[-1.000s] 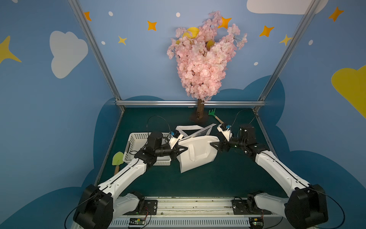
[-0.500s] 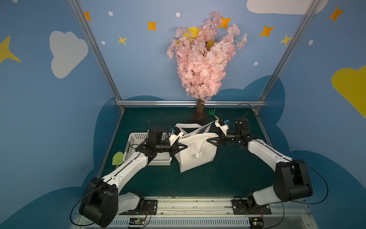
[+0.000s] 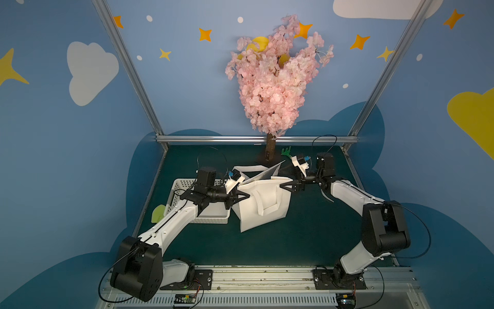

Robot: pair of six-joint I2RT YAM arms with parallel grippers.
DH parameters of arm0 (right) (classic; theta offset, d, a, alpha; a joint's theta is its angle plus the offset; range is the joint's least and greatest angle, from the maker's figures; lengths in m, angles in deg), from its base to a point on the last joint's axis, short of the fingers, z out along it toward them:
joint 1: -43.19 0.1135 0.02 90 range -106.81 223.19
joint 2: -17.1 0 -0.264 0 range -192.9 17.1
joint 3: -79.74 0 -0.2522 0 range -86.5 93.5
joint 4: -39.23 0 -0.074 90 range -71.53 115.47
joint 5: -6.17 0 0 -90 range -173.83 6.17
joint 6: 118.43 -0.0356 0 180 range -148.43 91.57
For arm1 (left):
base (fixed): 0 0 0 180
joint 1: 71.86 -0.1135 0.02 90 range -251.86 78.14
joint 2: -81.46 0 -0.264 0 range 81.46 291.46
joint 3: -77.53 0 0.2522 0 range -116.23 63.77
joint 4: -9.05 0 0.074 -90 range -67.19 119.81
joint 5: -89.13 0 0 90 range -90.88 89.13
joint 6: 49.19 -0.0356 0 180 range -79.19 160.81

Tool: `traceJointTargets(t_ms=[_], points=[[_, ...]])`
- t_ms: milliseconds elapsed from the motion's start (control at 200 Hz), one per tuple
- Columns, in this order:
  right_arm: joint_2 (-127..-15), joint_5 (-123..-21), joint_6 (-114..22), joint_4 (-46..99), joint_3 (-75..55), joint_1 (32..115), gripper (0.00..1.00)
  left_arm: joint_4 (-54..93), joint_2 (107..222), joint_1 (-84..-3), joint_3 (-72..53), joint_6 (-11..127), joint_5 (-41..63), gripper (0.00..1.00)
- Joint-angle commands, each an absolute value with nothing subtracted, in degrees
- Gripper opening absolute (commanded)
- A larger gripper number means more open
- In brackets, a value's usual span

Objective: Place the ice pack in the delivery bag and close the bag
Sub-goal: Close the delivery bag at the center of the board.

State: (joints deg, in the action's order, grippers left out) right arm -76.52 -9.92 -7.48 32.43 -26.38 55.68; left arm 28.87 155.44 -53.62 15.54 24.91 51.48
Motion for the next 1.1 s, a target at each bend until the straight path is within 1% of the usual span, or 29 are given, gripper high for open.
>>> traceJointTargets(t_ms=[0, 245, 315, 466, 621, 701, 766, 896, 1041, 1096], points=[[-75.4, -8.5, -6.3, 30.4, -24.1, 53.9, 0.99, 31.7, 156.1, -53.8, 14.0, 22.3, 56.8, 0.03], [-76.6, -8.9, -5.5, 29.6, -23.3, 53.3, 0.99, 31.4, 157.3, -53.5, 13.4, 23.1, 58.2, 0.03], [-76.8, -7.1, -4.5, 28.8, -23.1, 54.7, 0.99, 31.3, 157.2, -53.3, 13.5, 23.1, 58.0, 0.03], [-77.5, -7.3, 2.4, 20.4, -22.5, 58.5, 0.99, 31.2, 157.3, -53.2, 13.3, 23.2, 57.9, 0.03], [-78.9, -6.9, 2.7, 20.1, -23.8, 59.6, 0.98, 31.6, 157.0, -53.1, 13.7, 22.8, 56.9, 0.03], [-78.5, -7.3, 2.5, 21.7, -25.3, 60.4, 0.94, 31.5, 156.7, -53.0, 14.2, 22.6, 55.8, 0.03], [-78.0, -8.3, -0.4, 24.9, -27.1, 60.8, 0.92, 31.6, 156.5, -53.0, 14.3, 22.7, 54.5, 0.03], [-75.6, -10.2, -4.8, 32.0, -31.8, 60.7, 0.91, 31.3, 155.8, -53.1, 15.0, 21.9, 52.1, 0.03], [-73.1, -11.9, -10.0, 40.1, -36.8, 60.0, 0.92, 30.9, 155.8, -53.7, 15.7, 22.4, 51.9, 0.03], [-72.9, -12.0, -10.5, 40.8, -37.4, 59.7, 0.88, 30.9, 156.1, -53.6, 15.6, 22.4, 52.0, 0.03]])
